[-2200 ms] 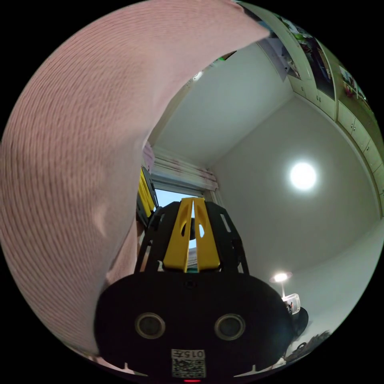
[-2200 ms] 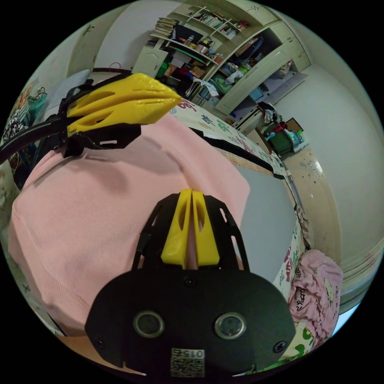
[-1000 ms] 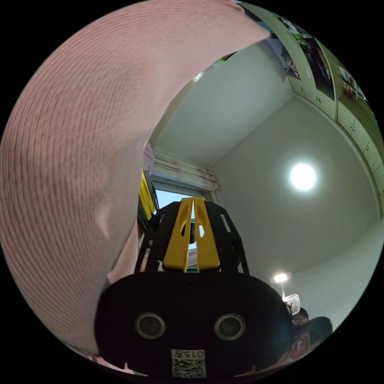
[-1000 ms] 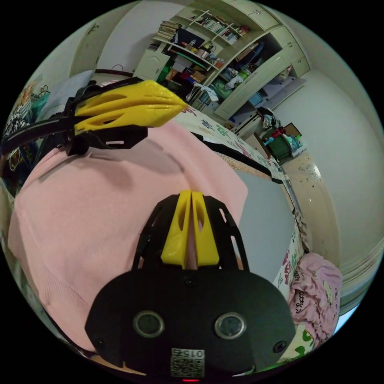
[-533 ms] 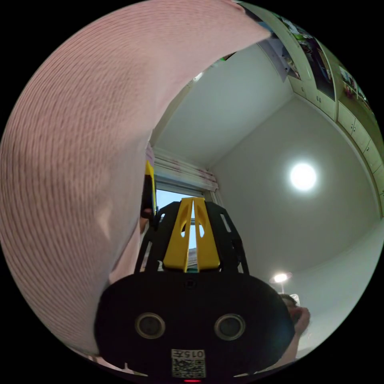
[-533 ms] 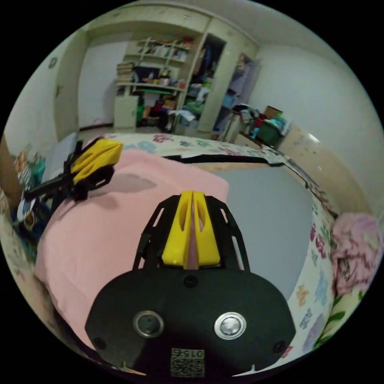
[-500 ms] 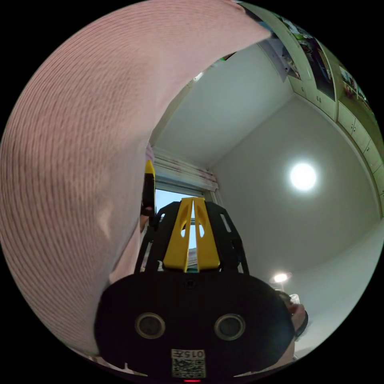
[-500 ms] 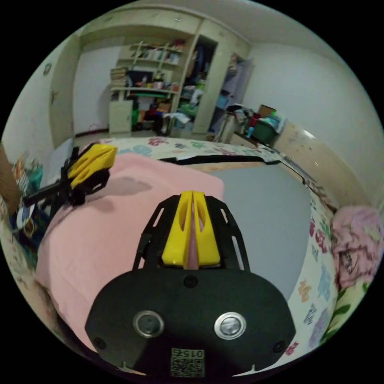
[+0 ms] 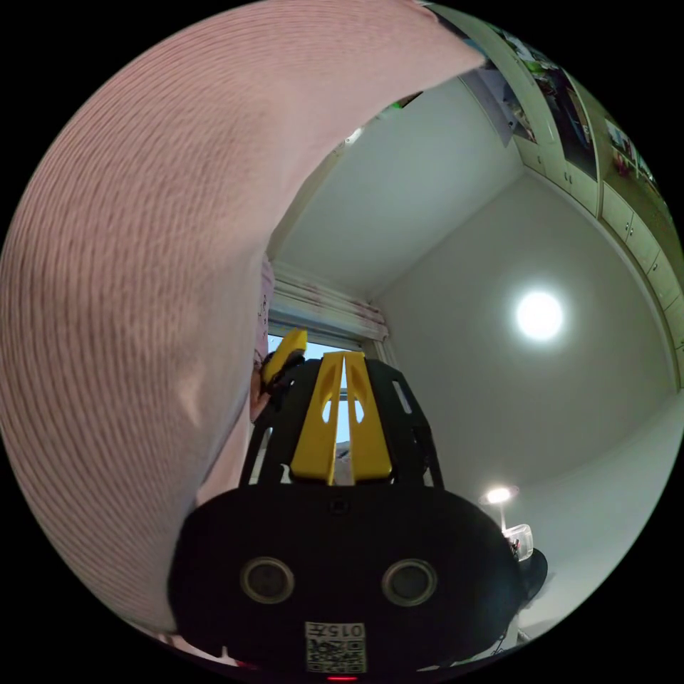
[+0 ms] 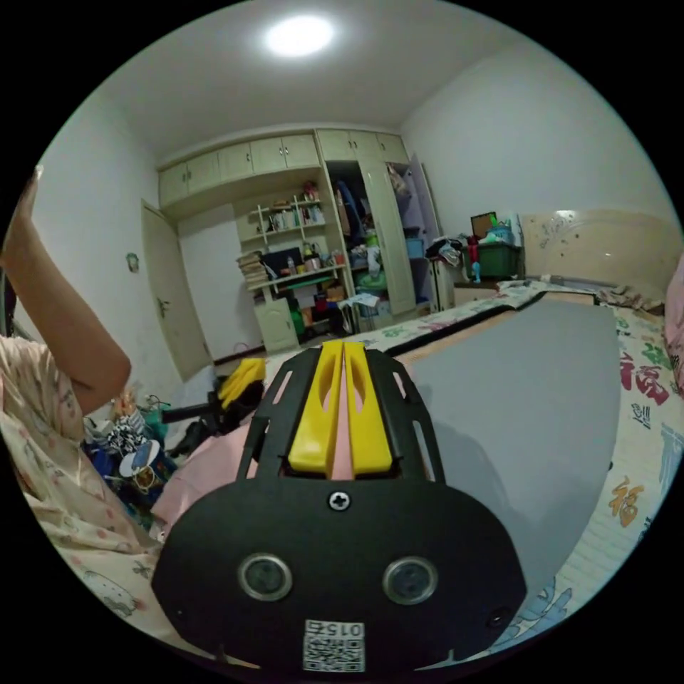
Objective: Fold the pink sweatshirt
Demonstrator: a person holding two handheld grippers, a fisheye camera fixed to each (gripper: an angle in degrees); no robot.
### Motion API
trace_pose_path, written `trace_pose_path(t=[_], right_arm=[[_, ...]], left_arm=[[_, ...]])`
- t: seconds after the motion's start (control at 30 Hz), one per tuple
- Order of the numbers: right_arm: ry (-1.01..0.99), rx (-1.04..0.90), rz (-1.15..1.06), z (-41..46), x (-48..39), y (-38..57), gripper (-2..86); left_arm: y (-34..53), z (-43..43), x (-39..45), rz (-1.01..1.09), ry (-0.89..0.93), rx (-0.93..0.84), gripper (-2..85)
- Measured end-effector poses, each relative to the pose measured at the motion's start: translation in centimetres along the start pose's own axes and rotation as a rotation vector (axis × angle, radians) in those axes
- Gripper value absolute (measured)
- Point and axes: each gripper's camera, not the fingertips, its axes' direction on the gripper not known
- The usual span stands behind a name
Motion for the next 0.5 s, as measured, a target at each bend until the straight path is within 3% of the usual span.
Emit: trace_pose_path(t=[0.13,0.5], right_arm=[[-0.092,0.094,0.050,-2.5,0.9,-2.2,-0.5],[-0.256,0.032,0.173,-2.8,2.7,-5.0,-0.6]], left_arm=[[-0.9,-0.6,0.4,0.000,0.001,0.001,-0.9],[-3.5,-2.1,2.1,-0.001,0.002,0.003,-0.9]])
